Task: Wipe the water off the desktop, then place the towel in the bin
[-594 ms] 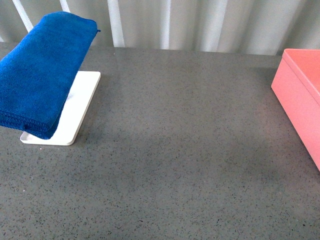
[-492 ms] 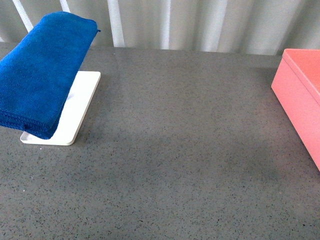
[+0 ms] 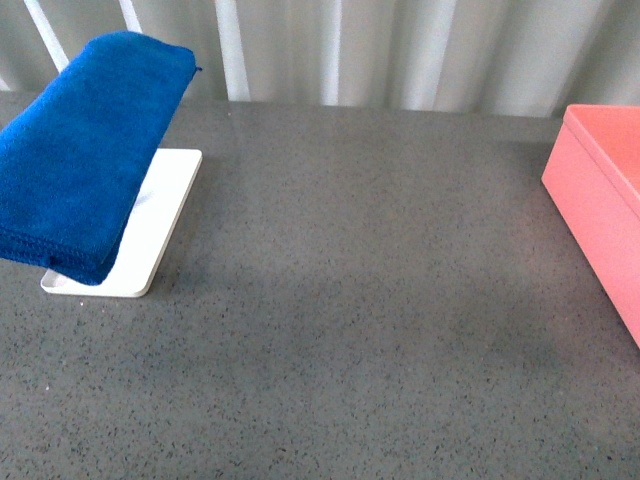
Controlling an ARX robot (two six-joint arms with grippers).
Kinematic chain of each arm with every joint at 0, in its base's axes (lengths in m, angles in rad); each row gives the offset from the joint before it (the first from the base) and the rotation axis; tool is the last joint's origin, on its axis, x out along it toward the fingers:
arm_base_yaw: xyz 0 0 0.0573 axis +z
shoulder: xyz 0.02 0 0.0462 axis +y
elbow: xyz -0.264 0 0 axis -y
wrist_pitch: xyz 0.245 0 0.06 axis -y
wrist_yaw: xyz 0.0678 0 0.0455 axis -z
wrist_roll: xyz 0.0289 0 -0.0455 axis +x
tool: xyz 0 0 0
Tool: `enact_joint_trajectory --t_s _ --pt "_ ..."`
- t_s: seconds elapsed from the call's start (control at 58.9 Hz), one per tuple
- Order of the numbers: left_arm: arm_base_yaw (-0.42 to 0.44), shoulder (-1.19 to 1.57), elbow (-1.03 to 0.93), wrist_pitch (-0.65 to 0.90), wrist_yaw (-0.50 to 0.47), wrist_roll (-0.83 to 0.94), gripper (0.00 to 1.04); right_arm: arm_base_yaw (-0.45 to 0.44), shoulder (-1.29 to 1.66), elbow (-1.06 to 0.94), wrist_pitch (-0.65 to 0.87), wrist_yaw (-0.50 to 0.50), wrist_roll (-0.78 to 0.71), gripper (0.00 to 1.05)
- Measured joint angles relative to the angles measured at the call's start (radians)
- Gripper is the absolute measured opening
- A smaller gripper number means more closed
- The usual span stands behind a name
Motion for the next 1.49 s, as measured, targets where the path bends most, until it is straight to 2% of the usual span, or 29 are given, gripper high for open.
enact_joint_trajectory --t_s 0.594,0.645,0.679,0.73,0.764,0.815,0.9,0.934,1.052,1.137,1.222,1.375,1.494 --pt "0.0 0.0 0.0 0.0 0.0 0.0 0.98 0.0 0.0 0.0 0.0 0.0 0.0 0.98" --pt "-0.01 0.043 0.031 -0.096 -0.035 -0.063 0.98 0.0 0.0 0.0 0.0 0.0 0.0 0.98" --pt "-0.012 0.113 0.068 -0.185 -0.038 -0.138 0.98 0.0 0.0 0.0 0.0 0.0 0.0 0.98" --pt "-0.008 0.208 0.09 -0.209 -0.008 -0.227 0.98 0.0 0.0 0.0 0.0 0.0 0.0 0.98" --pt "-0.003 0.264 0.1 -0.189 0.026 -0.261 0.98 0.0 0.0 0.0 0.0 0.0 0.0 0.98" --pt "0.006 0.401 0.137 -0.079 0.092 -0.277 0.98 0.0 0.0 0.0 0.0 0.0 0.0 0.98" --pt "0.012 0.716 0.329 0.115 0.202 -0.229 0.98 0.0 0.0 0.0 0.0 0.0 0.0 0.98" --pt "0.001 0.85 0.419 0.157 0.195 -0.18 0.98 0.0 0.0 0.0 0.0 0.0 0.0 0.98" --pt "-0.042 1.217 0.692 0.06 0.217 -0.029 0.98 0.0 0.0 0.0 0.0 0.0 0.0 0.98" --pt "-0.087 1.455 0.904 0.028 0.178 0.047 0.98 0.0 0.0 0.0 0.0 0.0 0.0 0.98" --pt "-0.119 1.582 1.04 0.026 0.137 0.117 0.98 0.0 0.0 0.0 0.0 0.0 0.0 0.98" --pt "-0.143 1.711 1.133 0.052 0.07 0.213 0.98 0.0 0.0 0.0 0.0 0.0 0.0 0.98" --pt "-0.129 1.816 1.172 0.056 0.017 0.303 0.98 0.0 0.0 0.0 0.0 0.0 0.0 0.98"
